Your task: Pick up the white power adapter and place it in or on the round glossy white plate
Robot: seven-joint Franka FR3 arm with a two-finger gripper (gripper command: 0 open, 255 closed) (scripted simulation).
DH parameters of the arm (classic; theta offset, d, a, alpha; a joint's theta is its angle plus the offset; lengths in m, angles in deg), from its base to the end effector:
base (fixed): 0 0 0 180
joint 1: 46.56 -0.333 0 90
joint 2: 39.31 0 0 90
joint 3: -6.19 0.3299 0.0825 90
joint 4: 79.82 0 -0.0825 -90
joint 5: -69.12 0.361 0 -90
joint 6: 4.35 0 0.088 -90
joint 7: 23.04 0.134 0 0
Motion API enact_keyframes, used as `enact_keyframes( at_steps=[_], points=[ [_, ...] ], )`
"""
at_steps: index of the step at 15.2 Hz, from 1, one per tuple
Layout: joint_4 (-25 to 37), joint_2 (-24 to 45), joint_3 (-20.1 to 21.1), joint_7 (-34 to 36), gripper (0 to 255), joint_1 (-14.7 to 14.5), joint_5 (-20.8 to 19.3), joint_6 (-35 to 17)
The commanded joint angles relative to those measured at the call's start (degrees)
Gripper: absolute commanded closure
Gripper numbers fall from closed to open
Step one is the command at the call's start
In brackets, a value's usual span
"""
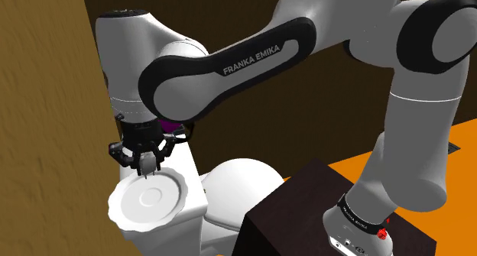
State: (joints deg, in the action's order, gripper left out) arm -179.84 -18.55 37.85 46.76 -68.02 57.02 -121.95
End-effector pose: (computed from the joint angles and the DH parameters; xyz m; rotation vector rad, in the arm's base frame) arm 0.4113 0.4721 0.3886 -3.1187 0.3482 -0.0029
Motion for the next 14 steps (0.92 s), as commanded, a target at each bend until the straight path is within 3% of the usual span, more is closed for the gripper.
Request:
enact_keyframes(
  at_steps=[1,14],
  points=[
    [0.3,1.2,-0.2,0.6,255,-0.5,-0.7,-0.7],
    [-3.3,5.7,-1.8,2.6,255,-1.5,-3.7,-8.3]
  ],
)
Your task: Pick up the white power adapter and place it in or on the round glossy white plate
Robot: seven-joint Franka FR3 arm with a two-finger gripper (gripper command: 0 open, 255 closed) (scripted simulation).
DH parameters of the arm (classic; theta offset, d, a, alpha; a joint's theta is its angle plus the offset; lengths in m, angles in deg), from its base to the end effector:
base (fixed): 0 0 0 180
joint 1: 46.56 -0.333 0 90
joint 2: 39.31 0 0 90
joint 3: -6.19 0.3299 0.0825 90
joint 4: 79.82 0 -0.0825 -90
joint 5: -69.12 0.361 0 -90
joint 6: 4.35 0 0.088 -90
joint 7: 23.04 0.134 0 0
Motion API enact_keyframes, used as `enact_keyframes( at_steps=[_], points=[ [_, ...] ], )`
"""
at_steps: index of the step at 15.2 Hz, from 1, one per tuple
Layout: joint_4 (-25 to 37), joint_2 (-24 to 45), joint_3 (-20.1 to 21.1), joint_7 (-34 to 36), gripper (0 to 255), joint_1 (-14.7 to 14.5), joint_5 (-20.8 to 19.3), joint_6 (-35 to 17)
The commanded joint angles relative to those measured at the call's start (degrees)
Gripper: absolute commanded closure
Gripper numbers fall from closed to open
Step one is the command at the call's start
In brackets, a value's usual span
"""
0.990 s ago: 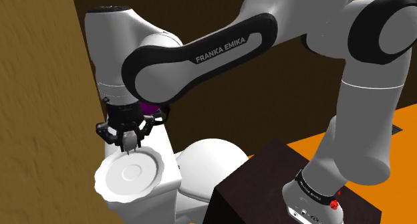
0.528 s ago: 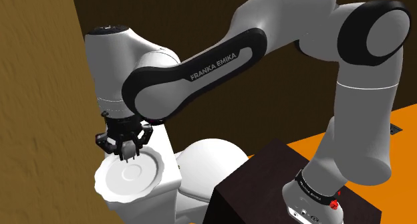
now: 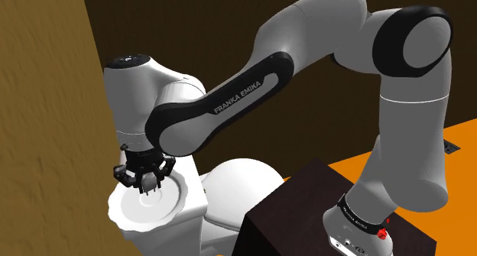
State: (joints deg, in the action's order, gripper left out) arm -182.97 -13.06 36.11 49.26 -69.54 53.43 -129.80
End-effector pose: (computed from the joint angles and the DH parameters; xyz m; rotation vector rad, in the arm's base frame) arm 0.4144 0.4782 0.3200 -3.1191 0.3501 -0.0024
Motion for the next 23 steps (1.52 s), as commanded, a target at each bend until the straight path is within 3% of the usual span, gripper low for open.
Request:
enact_keyframes(
  at_steps=[1,6,7,12,16,23],
  points=[
    [-0.2,0.2,-0.1,0.1,255,0.0,-0.1,-0.4],
    [-0.2,0.2,-0.1,0.1,255,0.0,-0.1,-0.4],
    [-0.2,0.2,-0.1,0.1,0,0.0,-0.1,-0.4],
    [-0.2,0.2,-0.1,0.1,0,0.0,-0.1,-0.4],
    [2.3,-3.4,1.2,-1.5,0,0.9,2.3,5.3],
    [2.3,-3.4,1.2,-1.5,0,0.8,2.3,5.3]
  ],
)
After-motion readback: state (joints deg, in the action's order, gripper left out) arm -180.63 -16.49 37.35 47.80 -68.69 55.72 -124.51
